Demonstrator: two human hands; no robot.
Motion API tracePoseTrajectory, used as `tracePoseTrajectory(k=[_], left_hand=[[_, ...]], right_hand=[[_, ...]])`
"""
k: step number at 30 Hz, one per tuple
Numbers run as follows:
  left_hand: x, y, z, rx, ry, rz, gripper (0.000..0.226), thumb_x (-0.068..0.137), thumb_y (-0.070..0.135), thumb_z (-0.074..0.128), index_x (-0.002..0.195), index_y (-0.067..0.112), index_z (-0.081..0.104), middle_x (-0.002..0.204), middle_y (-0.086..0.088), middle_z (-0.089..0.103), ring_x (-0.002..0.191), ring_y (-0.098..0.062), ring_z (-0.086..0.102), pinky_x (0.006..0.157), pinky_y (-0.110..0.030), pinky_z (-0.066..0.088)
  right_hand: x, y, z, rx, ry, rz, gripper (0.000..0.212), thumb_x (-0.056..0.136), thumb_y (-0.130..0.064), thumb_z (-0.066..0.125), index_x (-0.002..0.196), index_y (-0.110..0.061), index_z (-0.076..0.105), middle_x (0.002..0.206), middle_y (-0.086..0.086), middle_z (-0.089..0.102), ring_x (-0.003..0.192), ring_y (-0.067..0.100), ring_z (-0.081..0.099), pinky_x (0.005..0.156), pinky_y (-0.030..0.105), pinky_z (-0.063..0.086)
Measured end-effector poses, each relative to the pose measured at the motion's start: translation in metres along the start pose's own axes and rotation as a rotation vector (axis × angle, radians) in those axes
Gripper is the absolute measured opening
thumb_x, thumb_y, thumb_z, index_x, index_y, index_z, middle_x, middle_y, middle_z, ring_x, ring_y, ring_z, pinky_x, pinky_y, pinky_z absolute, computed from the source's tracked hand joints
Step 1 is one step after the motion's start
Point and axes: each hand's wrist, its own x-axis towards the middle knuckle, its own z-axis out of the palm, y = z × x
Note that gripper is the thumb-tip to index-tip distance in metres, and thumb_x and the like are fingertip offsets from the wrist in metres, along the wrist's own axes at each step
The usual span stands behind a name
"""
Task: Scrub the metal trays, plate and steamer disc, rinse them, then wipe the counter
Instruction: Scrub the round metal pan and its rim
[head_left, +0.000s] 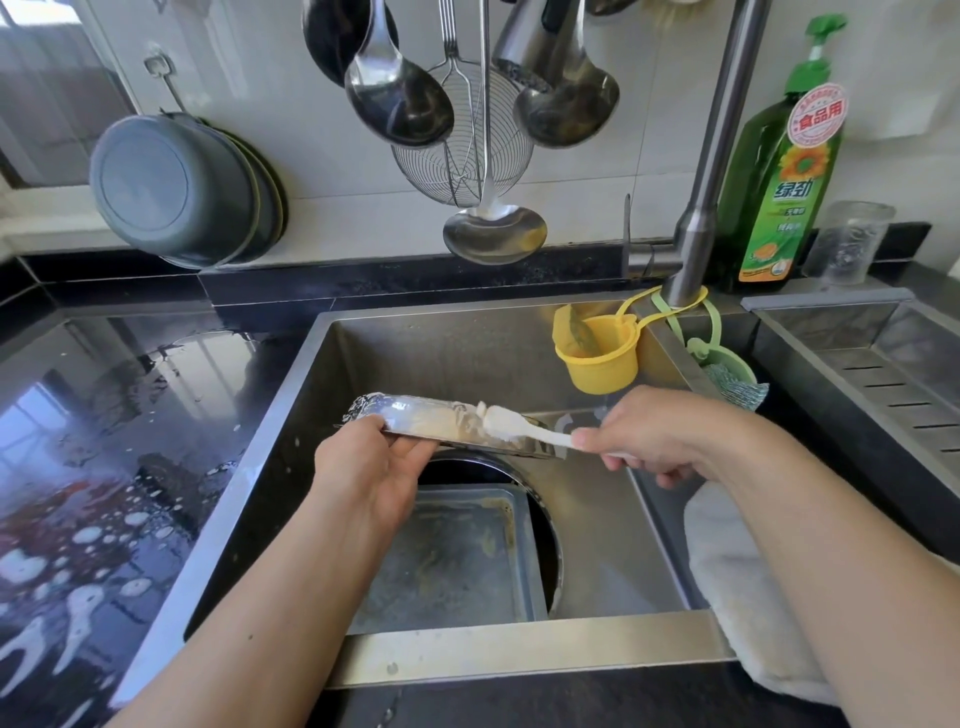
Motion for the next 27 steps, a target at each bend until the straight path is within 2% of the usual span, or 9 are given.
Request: tracePoseTrajectory(k=[3,7,10,12,14,16,20,24,27], left_hand=[[0.004,0.005,-0.004,-0.044,0.021,0.013,0.034,0.106,-0.006,0.027,0.135,-0.013,0.044,0.106,-0.030,0.065,0.084,-0.040,0.071,0.064,-0.054,0.061],[0.009,0.007,-0.007,-0.092,0.061,0.007,0.044,0.104,-0.007,0.020,0.143,-0.012,0.039,0.111,-0.030,0.063,0.083,-0.041,0.070,0.050,-0.051,0.061],[0.015,0.004,-0.010,-0.114,0.073,0.023,0.044,0.103,-0.008,0.020,0.141,-0.011,0.042,0.118,-0.030,0.064,0.087,-0.041,0.070,0.051,-0.051,0.061],[0.022,0.007,-0.015,-0.131,0.072,0.034,0.049,0.101,-0.009,0.022,0.146,-0.008,0.041,0.127,-0.030,0.063,0.098,-0.044,0.070,0.056,-0.055,0.062],[0.031,0.012,-0.019,-0.199,0.075,0.054,0.054,0.100,-0.010,0.025,0.150,-0.002,0.041,0.133,-0.026,0.062,0.101,-0.044,0.069,0.054,-0.052,0.061],[0.036,0.015,-0.019,-0.283,0.098,0.056,0.054,0.102,-0.010,0.026,0.152,0.002,0.042,0.135,-0.021,0.062,0.095,-0.039,0.069,0.048,-0.045,0.059],[0.037,0.015,-0.019,-0.287,0.130,0.051,0.053,0.103,-0.008,0.026,0.153,0.004,0.041,0.138,-0.026,0.060,0.104,-0.046,0.066,0.047,-0.052,0.058],[0.033,0.014,-0.017,-0.336,0.138,0.045,0.051,0.105,-0.006,0.025,0.152,0.004,0.042,0.135,-0.023,0.063,0.094,-0.041,0.069,0.045,-0.050,0.057],[0.029,0.014,-0.015,-0.331,0.147,0.037,0.052,0.104,-0.008,0.026,0.151,0.004,0.044,0.132,-0.022,0.063,0.088,-0.036,0.069,0.044,-0.044,0.057]], right_hand=[[0.002,0.007,-0.001,0.041,-0.037,0.079,0.045,0.097,-0.050,0.062,0.084,-0.007,0.068,0.068,0.003,0.047,0.052,0.015,0.039,0.058,0.029,0.046],[0.002,-0.007,0.012,0.038,-0.070,0.000,0.045,0.099,-0.050,0.057,0.086,-0.009,0.068,0.074,0.003,0.050,0.058,0.016,0.043,0.053,0.025,0.043],[0.002,-0.010,0.015,-0.002,-0.051,-0.040,0.048,0.098,-0.056,0.056,0.086,-0.011,0.069,0.078,0.005,0.053,0.068,0.022,0.045,0.059,0.030,0.040],[0.004,-0.004,0.007,0.050,0.020,0.034,0.048,0.096,-0.057,0.057,0.085,-0.012,0.068,0.078,0.005,0.051,0.071,0.025,0.042,0.061,0.032,0.038],[0.004,0.002,0.002,0.117,0.080,0.110,0.048,0.098,-0.056,0.056,0.085,-0.011,0.066,0.078,0.005,0.047,0.069,0.024,0.041,0.056,0.029,0.036],[0.002,-0.001,0.006,0.204,0.051,0.113,0.047,0.101,-0.054,0.052,0.085,-0.010,0.063,0.075,0.003,0.044,0.063,0.018,0.038,0.051,0.025,0.034],[0.003,-0.015,0.026,0.241,-0.071,0.042,0.048,0.104,-0.054,0.042,0.085,-0.013,0.059,0.072,0.000,0.042,0.056,0.013,0.034,0.045,0.023,0.034],[0.008,-0.011,0.023,0.245,0.111,0.139,0.052,0.106,-0.055,0.030,0.103,-0.011,0.058,0.079,0.007,0.047,0.055,0.018,0.039,0.051,0.029,0.037],[-0.001,-0.018,0.027,0.375,-0.032,0.150,0.048,0.106,-0.056,0.029,0.085,-0.017,0.048,0.063,-0.001,0.039,0.047,0.012,0.029,0.043,0.023,0.027]])
